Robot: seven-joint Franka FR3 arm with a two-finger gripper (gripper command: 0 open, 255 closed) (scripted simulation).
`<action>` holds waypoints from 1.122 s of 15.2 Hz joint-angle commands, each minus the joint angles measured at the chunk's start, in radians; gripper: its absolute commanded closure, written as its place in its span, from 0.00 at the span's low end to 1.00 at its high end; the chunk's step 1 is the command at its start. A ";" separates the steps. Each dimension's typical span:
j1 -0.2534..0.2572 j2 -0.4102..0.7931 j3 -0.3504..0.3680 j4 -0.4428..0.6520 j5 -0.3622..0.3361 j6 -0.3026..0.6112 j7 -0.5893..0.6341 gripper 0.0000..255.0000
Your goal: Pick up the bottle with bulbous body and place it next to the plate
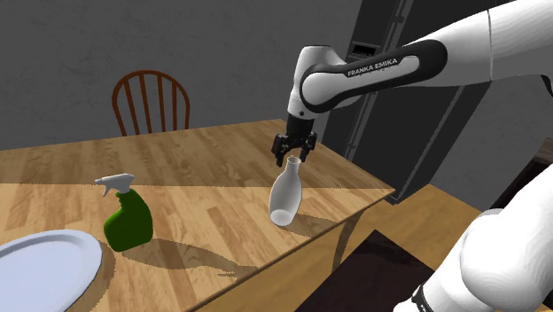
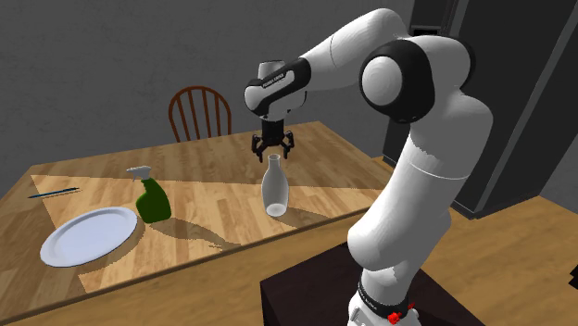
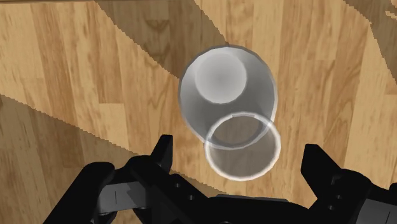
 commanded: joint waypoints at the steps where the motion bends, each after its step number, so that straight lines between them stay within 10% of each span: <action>1: 0.000 0.009 0.000 -0.012 -0.001 0.022 0.000 0.00; 8: 0.000 0.009 0.000 -0.012 -0.001 0.021 0.000 0.00; 9: 0.000 0.009 0.000 -0.012 -0.001 0.021 0.000 1.00; 17: 0.000 0.009 0.000 -0.011 -0.001 0.021 0.000 1.00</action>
